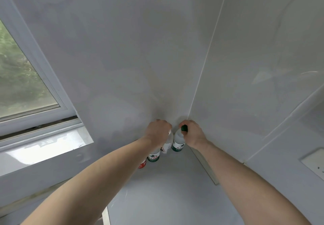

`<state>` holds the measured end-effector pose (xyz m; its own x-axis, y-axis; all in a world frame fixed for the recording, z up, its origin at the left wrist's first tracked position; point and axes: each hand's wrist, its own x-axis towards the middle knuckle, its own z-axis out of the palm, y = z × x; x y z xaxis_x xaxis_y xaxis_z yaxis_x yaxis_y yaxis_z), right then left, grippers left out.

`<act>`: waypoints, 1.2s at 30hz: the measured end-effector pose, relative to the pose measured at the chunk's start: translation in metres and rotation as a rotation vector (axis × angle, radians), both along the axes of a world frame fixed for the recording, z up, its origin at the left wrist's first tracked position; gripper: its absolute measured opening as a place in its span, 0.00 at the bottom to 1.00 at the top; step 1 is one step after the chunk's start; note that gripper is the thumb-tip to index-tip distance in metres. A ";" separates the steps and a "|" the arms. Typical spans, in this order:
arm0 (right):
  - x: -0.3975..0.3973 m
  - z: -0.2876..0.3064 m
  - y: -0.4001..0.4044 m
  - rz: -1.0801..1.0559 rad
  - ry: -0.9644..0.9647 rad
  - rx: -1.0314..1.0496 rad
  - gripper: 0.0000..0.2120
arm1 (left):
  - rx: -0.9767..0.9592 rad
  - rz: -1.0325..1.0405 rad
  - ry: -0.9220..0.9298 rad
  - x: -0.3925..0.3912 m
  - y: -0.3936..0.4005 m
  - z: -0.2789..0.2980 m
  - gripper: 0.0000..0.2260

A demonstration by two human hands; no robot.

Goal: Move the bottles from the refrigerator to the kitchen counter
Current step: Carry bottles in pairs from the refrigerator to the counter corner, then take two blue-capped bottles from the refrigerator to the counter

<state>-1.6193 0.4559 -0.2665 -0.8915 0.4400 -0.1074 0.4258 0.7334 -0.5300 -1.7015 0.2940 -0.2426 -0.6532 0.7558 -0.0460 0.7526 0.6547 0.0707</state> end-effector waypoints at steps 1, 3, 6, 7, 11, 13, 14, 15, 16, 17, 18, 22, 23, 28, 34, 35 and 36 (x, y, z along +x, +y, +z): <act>-0.002 -0.003 0.000 0.013 0.009 -0.004 0.15 | -0.009 0.021 0.004 0.000 0.001 0.001 0.12; -0.006 -0.006 -0.002 0.032 0.032 -0.018 0.14 | -0.020 0.050 0.029 0.002 0.004 0.002 0.12; -0.012 -0.008 -0.005 0.041 0.071 -0.043 0.14 | -0.005 0.063 0.025 0.003 0.005 0.001 0.10; -0.014 -0.008 -0.005 0.034 0.081 -0.056 0.15 | 0.007 0.067 0.008 0.003 0.004 0.000 0.09; -0.010 -0.007 -0.001 0.017 0.050 -0.093 0.20 | 0.045 0.076 -0.026 0.002 -0.003 -0.003 0.08; -0.006 -0.006 0.001 0.022 0.019 -0.104 0.23 | 0.064 0.083 -0.039 0.004 -0.008 -0.002 0.07; -0.003 -0.006 0.001 0.028 0.010 -0.113 0.25 | 0.078 0.087 -0.050 0.006 -0.010 0.000 0.08; 0.001 -0.005 0.000 0.033 0.008 -0.124 0.28 | 0.093 0.088 -0.064 0.008 -0.013 0.002 0.09; 0.005 -0.003 -0.001 0.038 0.010 -0.127 0.30 | 0.112 0.090 -0.081 0.010 -0.015 0.004 0.11; 0.009 -0.002 -0.002 0.040 0.017 -0.130 0.32 | 0.137 0.094 -0.102 0.013 -0.019 0.007 0.13; 0.016 0.001 -0.005 0.038 0.019 -0.137 0.33 | 0.167 0.099 -0.121 0.018 -0.024 0.009 0.15; 0.061 0.012 -0.029 0.040 0.076 -0.162 0.33 | 0.293 0.110 -0.202 0.055 -0.058 0.024 0.21; 0.075 0.013 -0.036 0.042 0.085 -0.170 0.31 | 0.312 0.112 -0.211 0.067 -0.070 0.028 0.21; 0.154 0.022 -0.080 0.022 0.069 -0.198 0.29 | 0.354 0.129 -0.213 0.127 -0.133 0.030 0.18; 0.235 0.027 -0.123 0.034 0.096 -0.254 0.28 | 0.300 0.098 -0.275 0.193 -0.181 0.026 0.20; 0.245 0.029 -0.128 0.032 0.098 -0.255 0.28 | 0.291 0.092 -0.285 0.201 -0.185 0.027 0.20; 0.259 0.031 -0.135 0.029 0.091 -0.252 0.27 | 0.273 0.085 -0.293 0.212 -0.189 0.028 0.20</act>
